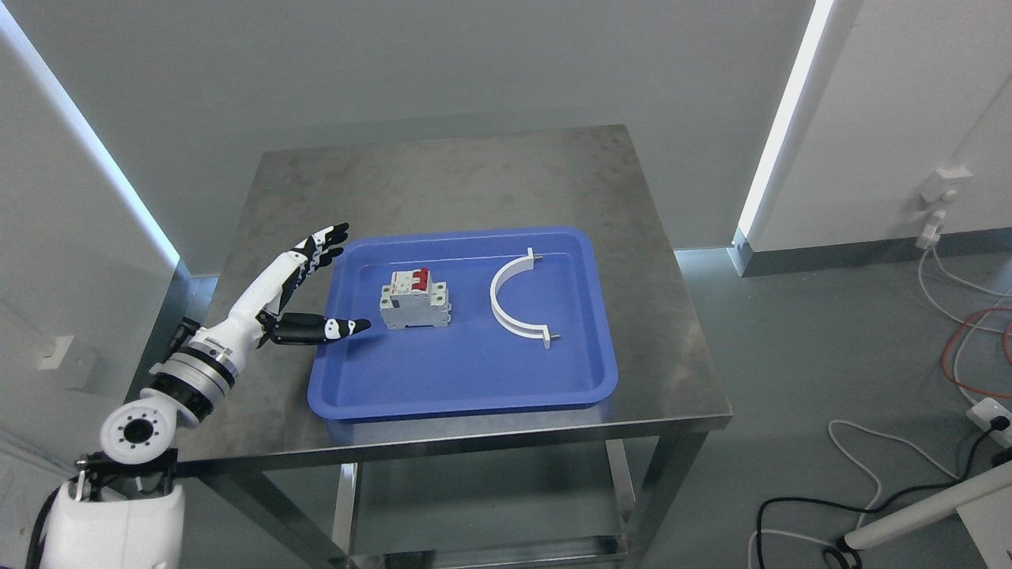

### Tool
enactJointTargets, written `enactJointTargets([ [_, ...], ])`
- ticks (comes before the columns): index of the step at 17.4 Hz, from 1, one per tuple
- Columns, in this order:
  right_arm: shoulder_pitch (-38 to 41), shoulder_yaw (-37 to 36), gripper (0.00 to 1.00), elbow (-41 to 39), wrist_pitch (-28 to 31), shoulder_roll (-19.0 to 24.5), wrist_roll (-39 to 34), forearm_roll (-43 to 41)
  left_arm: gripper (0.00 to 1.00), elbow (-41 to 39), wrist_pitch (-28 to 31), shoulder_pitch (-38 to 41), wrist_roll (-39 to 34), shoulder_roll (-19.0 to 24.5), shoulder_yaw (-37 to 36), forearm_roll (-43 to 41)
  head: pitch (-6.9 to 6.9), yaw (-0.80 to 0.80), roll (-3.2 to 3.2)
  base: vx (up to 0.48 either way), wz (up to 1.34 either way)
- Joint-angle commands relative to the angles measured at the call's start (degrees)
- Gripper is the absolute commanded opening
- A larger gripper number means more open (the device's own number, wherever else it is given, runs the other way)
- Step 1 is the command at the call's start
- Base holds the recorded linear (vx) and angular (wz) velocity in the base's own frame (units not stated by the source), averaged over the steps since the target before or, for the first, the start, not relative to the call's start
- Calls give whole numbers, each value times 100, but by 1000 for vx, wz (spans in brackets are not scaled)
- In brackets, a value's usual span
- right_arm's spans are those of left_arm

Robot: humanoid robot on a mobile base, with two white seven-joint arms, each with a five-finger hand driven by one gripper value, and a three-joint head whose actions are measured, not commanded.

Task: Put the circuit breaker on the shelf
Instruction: 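Reach the left hand toward the grey circuit breaker in the blue tray, then close the left hand around the circuit breaker and lift it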

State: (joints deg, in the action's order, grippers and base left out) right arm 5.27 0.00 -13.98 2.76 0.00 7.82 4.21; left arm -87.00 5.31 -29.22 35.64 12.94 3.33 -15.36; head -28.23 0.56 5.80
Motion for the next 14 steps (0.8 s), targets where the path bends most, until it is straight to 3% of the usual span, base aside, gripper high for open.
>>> enactJointTargets([
  [1,0,114,100,0,181,-100,-8,1,82,113,190,-172,127,175,-834,-397,0,0,0,4,-27],
  [5,0,114,100,0,181,-100,0,1,69,140,207,-295,337,-167,-860,-397,0,0,0,0,0],
  [10,0,114,100,0,181,-100,-8,1,67,280,242,-443,329,-309,-930,-467,0,0,0,0,-13],
  [14,0,114,100,0,181,-100,-8,1,52,333,260,-638,338,-397,-895,-485,0,0,0,1,11],
])
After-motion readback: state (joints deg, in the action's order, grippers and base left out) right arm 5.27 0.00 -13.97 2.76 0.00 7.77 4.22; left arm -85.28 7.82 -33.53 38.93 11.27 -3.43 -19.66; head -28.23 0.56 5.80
